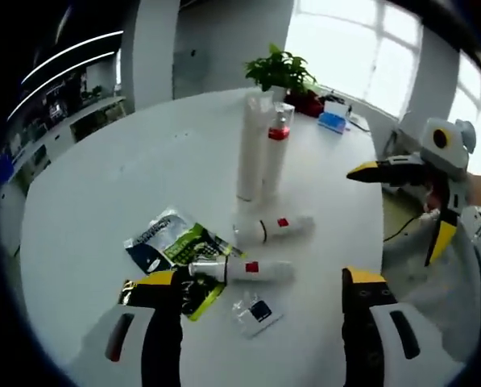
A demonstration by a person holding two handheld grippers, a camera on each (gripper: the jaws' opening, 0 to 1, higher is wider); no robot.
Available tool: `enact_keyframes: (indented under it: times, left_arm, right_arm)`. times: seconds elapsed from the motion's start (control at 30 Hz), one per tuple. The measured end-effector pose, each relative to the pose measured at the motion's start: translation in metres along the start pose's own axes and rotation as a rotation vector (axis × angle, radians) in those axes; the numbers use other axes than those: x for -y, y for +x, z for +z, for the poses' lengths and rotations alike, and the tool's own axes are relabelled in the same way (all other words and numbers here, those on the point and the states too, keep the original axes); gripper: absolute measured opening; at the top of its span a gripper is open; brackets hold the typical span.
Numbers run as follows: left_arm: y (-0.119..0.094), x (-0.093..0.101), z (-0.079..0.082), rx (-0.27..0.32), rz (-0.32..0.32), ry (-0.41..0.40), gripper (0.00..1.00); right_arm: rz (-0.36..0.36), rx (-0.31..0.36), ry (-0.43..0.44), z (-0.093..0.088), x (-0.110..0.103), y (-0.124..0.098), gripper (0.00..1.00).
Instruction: Arrange the skincare products in the storage area until every visible bottle or jar stands upright without overlapping.
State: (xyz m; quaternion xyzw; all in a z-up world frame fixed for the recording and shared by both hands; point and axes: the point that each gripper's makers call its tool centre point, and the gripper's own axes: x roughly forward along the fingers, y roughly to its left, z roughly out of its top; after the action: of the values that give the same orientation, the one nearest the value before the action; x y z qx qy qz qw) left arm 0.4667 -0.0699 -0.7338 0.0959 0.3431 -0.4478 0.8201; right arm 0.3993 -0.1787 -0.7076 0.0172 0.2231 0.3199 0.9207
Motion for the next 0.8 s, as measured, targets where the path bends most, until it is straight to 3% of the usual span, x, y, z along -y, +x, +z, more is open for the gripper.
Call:
enact_keyframes:
  times: [0.5, 0.8]
  left_arm:
    - [-0.048, 0.007, -0.043, 0.043, 0.082, -0.146, 0.92]
    - [-0.068, 0.018, -0.053, 0.096, 0.104, -0.208, 0.94]
  right_arm:
    - [-0.008, -0.006, -0.009, 0.0, -0.008, -0.015, 1.0]
    - [-0.017, 0.004, 0.007, 0.001, -0.013, -0.021, 1.0]
